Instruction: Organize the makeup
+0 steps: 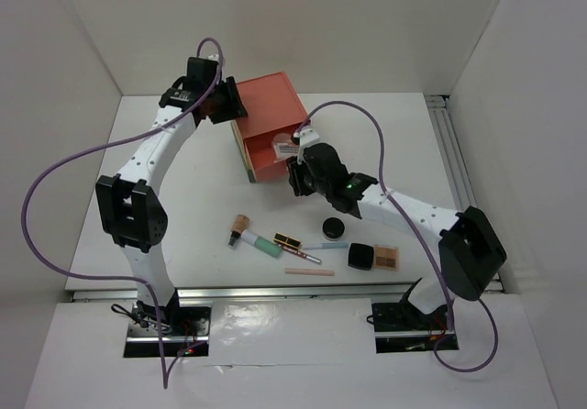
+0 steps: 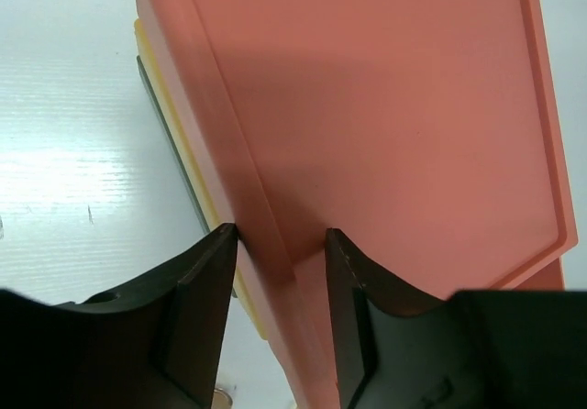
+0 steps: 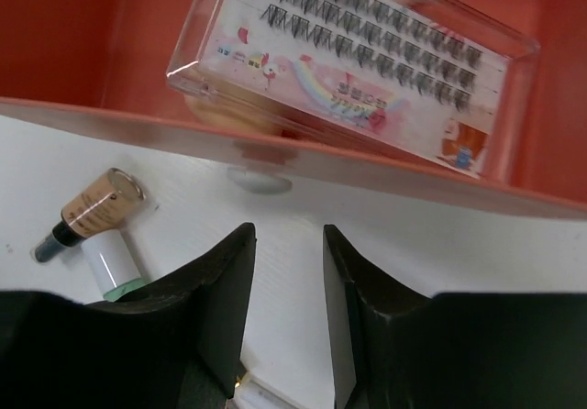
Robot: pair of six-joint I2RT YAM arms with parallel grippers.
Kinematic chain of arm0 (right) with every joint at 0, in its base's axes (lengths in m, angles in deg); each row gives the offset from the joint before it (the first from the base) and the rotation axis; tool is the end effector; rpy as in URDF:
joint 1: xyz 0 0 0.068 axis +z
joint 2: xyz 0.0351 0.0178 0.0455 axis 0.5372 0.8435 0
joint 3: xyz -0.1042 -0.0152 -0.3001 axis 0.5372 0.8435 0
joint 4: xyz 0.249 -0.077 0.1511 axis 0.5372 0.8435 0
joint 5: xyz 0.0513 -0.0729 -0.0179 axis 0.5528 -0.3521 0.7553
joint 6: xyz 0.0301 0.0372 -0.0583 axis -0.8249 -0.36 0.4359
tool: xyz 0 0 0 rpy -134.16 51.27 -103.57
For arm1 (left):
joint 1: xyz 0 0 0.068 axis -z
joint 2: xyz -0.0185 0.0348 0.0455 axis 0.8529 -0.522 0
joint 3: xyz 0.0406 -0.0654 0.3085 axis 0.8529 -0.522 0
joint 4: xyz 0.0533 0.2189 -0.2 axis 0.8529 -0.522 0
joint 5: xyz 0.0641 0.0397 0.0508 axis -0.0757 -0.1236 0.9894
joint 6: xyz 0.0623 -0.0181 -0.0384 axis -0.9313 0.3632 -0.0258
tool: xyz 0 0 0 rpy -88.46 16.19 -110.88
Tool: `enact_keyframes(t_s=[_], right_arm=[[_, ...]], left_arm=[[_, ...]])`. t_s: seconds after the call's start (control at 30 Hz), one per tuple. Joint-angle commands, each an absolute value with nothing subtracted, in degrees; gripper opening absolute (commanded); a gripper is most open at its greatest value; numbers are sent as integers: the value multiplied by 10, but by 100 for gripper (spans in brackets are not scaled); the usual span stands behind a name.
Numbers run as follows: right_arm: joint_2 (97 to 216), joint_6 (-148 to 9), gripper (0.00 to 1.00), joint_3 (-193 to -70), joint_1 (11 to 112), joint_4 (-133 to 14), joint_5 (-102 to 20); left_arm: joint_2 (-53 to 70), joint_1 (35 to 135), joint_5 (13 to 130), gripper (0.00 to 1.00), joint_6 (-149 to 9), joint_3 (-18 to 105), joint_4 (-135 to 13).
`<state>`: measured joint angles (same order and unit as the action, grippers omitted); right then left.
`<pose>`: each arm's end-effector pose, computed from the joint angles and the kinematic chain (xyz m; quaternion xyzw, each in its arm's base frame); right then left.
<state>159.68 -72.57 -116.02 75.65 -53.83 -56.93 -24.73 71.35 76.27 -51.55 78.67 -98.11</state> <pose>0.2942 0.2628 0.2883 -0.2139 0.8410 0.1608 0.4703 0.5034 -0.1184 0.3834 -0.1229 0.8816 -0.1928 0.4130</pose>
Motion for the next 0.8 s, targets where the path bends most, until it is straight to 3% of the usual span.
enact_keyframes(t_s=[0.0,0.2,0.53,0.63,0.77], right_arm=[[1613,-722,43,-1197,766,-637,-582],[1675,-720,40,-1255,766,-730,-655],[1838,-704,40,-1448,746,-694,-633],[1825,-704,55,-1434,746,-670,-628],[1757,-716,63,-1330,756,-677,-639]], left_arm=[[-259,722,774,52,-521,753,-994],[-253,728,774,46,-521,737,-988],[-258,738,780,44,-537,731,-988],[-253,738,780,44,-537,726,-988],[-253,738,785,44,-537,726,-988]])
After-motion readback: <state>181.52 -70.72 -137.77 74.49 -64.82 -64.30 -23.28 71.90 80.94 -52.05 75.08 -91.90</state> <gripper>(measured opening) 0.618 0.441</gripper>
